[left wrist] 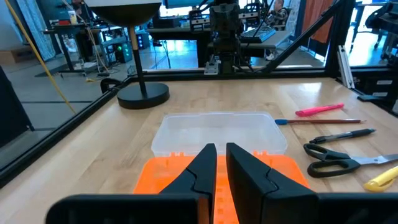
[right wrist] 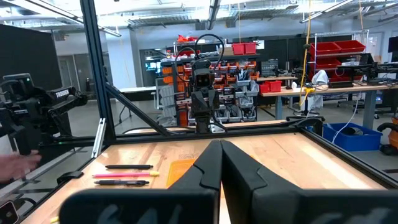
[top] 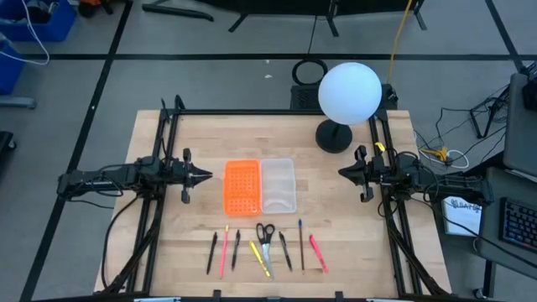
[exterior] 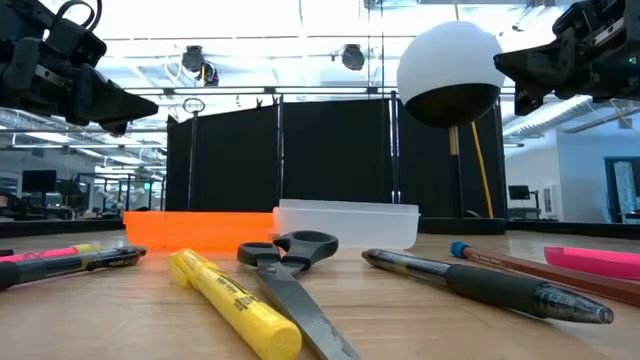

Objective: Pick & place school supplies into a supply box
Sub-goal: Put the black pen into the supply box

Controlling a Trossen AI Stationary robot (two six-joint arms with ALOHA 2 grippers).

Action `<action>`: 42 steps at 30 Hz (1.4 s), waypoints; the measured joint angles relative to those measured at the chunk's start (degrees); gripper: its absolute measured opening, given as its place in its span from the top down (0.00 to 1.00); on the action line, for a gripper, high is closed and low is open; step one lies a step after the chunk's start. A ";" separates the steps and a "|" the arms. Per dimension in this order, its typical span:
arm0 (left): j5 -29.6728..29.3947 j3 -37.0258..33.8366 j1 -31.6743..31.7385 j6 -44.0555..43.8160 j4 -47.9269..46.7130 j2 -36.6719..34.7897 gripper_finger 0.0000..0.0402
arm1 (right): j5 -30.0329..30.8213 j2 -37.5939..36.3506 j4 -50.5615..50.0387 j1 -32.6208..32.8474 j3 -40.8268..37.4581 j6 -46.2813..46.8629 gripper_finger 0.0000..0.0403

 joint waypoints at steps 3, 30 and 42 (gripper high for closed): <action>0.00 0.00 0.00 2.88 0.60 -0.02 0.88 | -0.01 -0.01 0.01 0.01 0.01 -0.01 1.00; -4.76 7.81 -2.29 -19.10 -3.21 2.02 0.96 | 0.00 0.00 2.08 0.02 0.01 -0.27 1.00; -18.60 39.26 -14.69 -44.85 -41.77 34.41 0.99 | 0.00 0.44 1.60 0.02 0.01 -1.66 1.00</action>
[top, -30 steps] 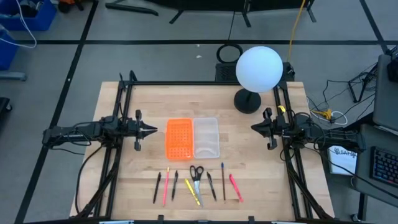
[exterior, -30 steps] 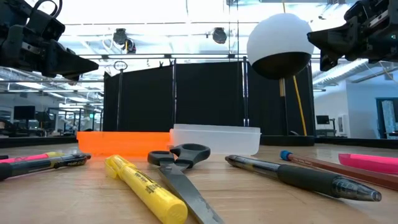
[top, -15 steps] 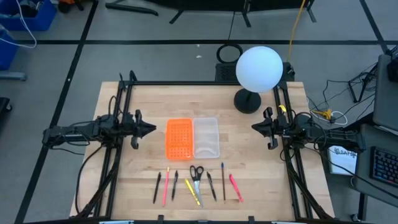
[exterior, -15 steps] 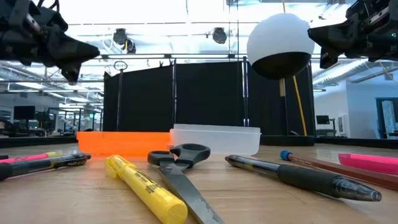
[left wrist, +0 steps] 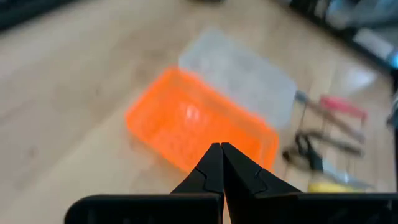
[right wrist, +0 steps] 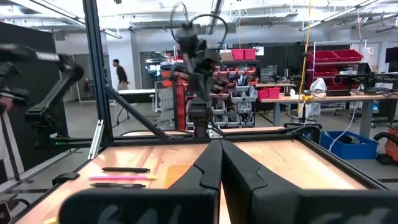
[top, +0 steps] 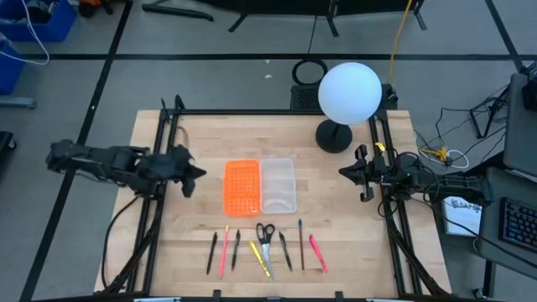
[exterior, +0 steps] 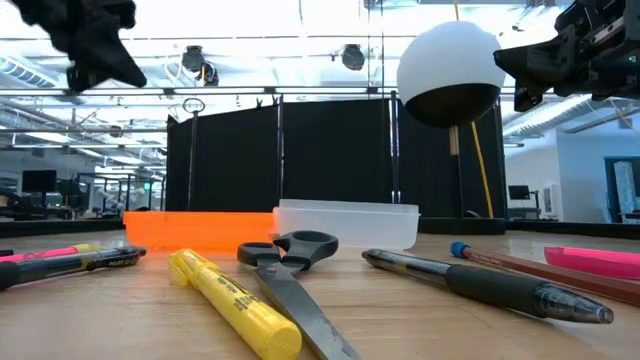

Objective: Pick & place school supplies into a supply box
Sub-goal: Put the black pen into the supply box

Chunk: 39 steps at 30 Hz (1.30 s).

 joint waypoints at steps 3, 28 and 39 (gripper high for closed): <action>0.02 9.89 -3.78 -9.66 -12.58 11.59 0.99 | -0.01 0.00 -0.02 0.00 0.01 0.11 1.00; 3.21 28.08 -41.52 -88.27 -27.94 48.80 0.95 | -0.13 -0.02 0.13 0.00 0.00 3.18 1.00; 7.61 27.98 -34.49 -77.19 -15.77 57.42 0.93 | -0.13 -0.02 2.11 0.00 -0.01 3.19 1.00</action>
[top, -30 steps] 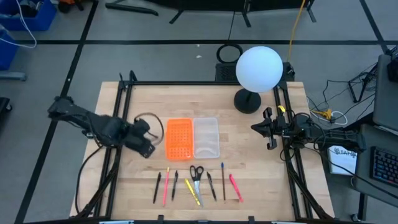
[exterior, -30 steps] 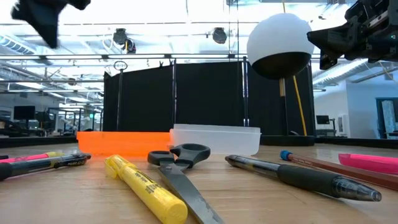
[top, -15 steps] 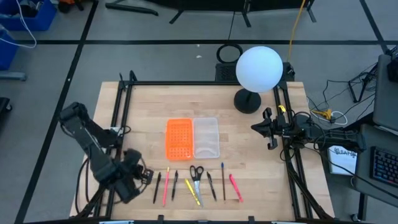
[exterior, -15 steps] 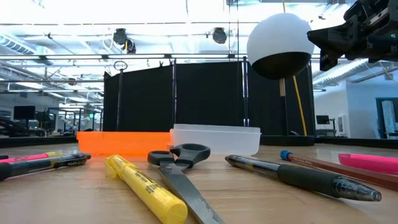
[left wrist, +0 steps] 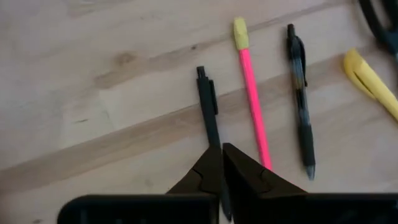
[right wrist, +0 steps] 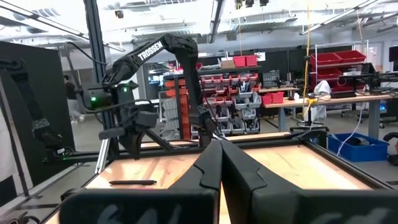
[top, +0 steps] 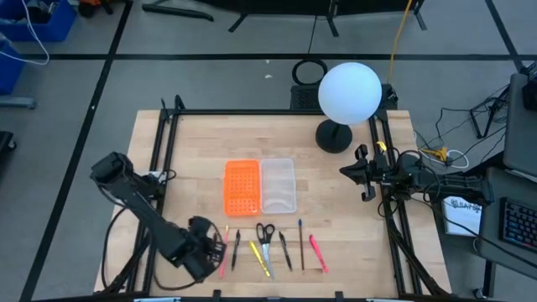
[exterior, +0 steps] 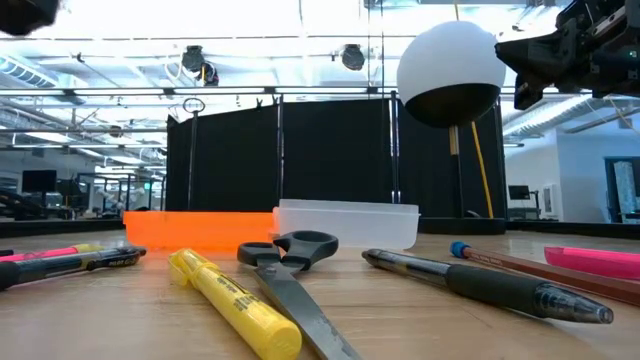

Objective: Pick & place school supplies into a supply box
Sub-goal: Put the black pen into the supply box

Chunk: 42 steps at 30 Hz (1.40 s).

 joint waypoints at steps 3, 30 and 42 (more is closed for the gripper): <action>4.02 0.00 2.21 0.57 0.83 1.08 0.86 | 0.02 0.00 -0.04 0.00 0.02 0.00 1.00; 12.59 0.00 2.89 1.58 11.05 10.92 0.53 | 0.13 0.00 0.64 -0.02 0.02 -2.11 1.00; 14.19 0.46 2.53 3.16 11.09 15.58 0.61 | 0.11 0.00 0.58 0.00 0.01 -1.28 1.00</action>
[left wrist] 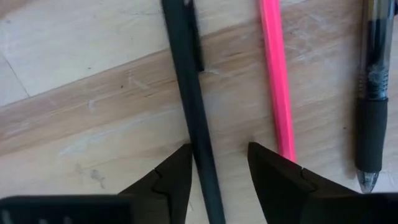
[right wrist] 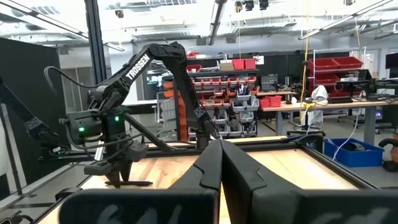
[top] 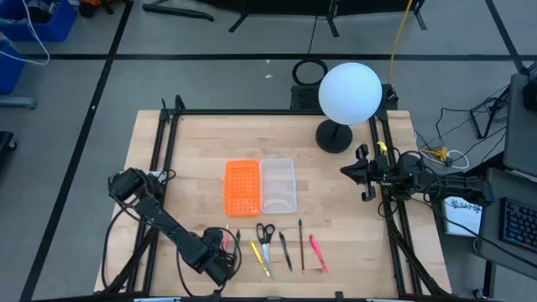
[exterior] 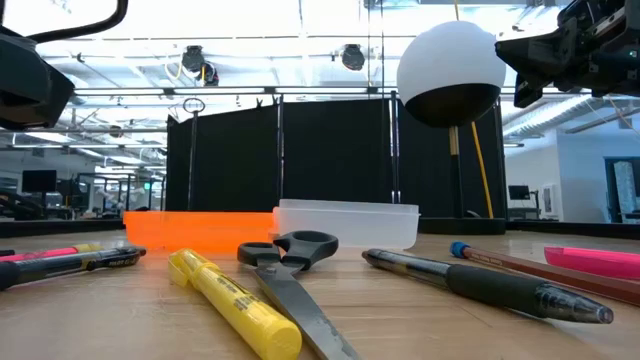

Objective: Pick & place school supplies into a supply box
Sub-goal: Put the black pen into the supply box

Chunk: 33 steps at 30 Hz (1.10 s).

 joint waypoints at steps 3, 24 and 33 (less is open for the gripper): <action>0.81 0.02 0.50 0.34 0.25 0.21 0.67 | 0.00 0.00 -0.04 -0.02 -0.01 1.49 1.00; -5.32 -0.61 1.33 4.39 -1.61 -3.44 0.92 | -0.02 0.00 -0.50 0.00 0.01 1.70 1.00; -17.74 -0.92 -1.42 -2.80 -7.34 -12.80 0.93 | -0.06 0.00 -0.54 0.00 0.00 1.71 1.00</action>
